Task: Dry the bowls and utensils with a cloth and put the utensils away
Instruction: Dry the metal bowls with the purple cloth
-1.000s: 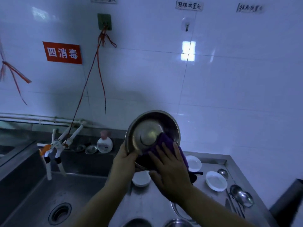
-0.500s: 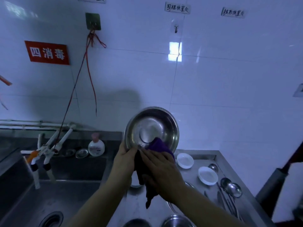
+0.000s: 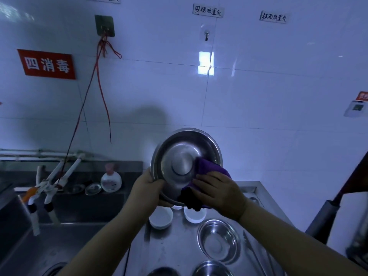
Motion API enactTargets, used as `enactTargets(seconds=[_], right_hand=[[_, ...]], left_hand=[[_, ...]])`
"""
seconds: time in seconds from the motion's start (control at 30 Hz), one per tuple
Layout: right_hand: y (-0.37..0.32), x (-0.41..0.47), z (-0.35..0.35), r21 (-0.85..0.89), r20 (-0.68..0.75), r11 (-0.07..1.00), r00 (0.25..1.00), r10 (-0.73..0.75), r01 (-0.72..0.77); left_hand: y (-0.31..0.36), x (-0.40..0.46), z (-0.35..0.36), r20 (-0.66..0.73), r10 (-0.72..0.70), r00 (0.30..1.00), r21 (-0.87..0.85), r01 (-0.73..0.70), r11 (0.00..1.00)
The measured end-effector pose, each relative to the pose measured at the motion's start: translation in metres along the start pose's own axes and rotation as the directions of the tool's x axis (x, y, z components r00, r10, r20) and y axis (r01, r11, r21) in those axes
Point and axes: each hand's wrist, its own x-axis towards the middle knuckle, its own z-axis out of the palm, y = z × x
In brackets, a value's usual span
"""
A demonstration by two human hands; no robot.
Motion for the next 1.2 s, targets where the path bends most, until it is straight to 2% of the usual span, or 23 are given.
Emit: enactTargets(seconds=[0.13,0.23,0.33,0.4,0.47,0.57,0.63,0.73,0.8,0.87,1.03,1.13,1.2], right_hand=[[-0.014,0.000,0.004,-0.029,-0.014,0.993,0.993,0.113,-0.114],[-0.041,0.011,0.011,0.025,-0.060,0.964,0.962,0.267,-0.266],[-0.058,0.021,0.016,0.074,-0.077,0.931,0.929,0.363,-0.357],[-0.057,0.016,0.015,0.070,-0.092,0.956,0.952,0.292,-0.286],[-0.045,0.009,0.007,0.054,-0.082,0.988,0.986,0.146,-0.142],[-0.026,0.004,-0.006,0.051,-0.057,0.999,0.998,0.001,0.002],[-0.022,0.006,-0.008,0.036,-0.056,0.999,0.998,0.013,-0.011],[-0.033,0.020,-0.004,0.027,-0.110,0.991,0.985,0.133,-0.130],[-0.047,0.027,0.002,0.035,-0.139,0.979,0.969,0.206,-0.203],[-0.057,0.024,0.005,0.031,-0.119,0.977,0.969,0.215,-0.213],[-0.043,-0.001,-0.005,0.042,-0.038,0.997,0.997,0.068,-0.067],[-0.020,-0.008,-0.019,0.070,0.012,0.995,0.998,-0.069,0.068],[-0.010,-0.008,-0.027,0.057,0.019,0.995,0.996,-0.084,0.083]], left_hand=[[0.003,0.001,0.001,-0.053,0.030,0.998,0.046,-0.027,0.999],[0.001,0.001,0.011,-0.092,0.017,0.996,0.004,-0.016,1.000],[-0.003,0.000,0.017,-0.082,0.053,0.995,0.051,-0.049,0.998],[0.001,0.001,0.011,-0.054,0.051,0.997,0.106,-0.045,0.993],[0.009,0.006,-0.003,0.013,0.027,1.000,0.212,-0.029,0.977],[0.027,0.017,-0.027,0.123,-0.023,0.992,0.354,-0.023,0.935],[0.031,0.020,-0.029,0.083,0.001,0.997,0.337,-0.029,0.941],[0.012,0.010,-0.008,-0.077,0.047,0.996,0.202,-0.030,0.979],[-0.007,0.000,0.006,-0.115,0.041,0.993,0.102,-0.029,0.994],[-0.017,-0.004,0.008,-0.115,0.055,0.992,0.053,-0.049,0.997],[-0.002,0.000,-0.005,-0.056,0.069,0.996,0.265,-0.052,0.963],[0.019,0.008,-0.020,0.115,0.014,0.993,0.444,-0.064,0.894],[0.032,0.013,-0.028,0.159,0.010,0.987,0.505,-0.090,0.858]])
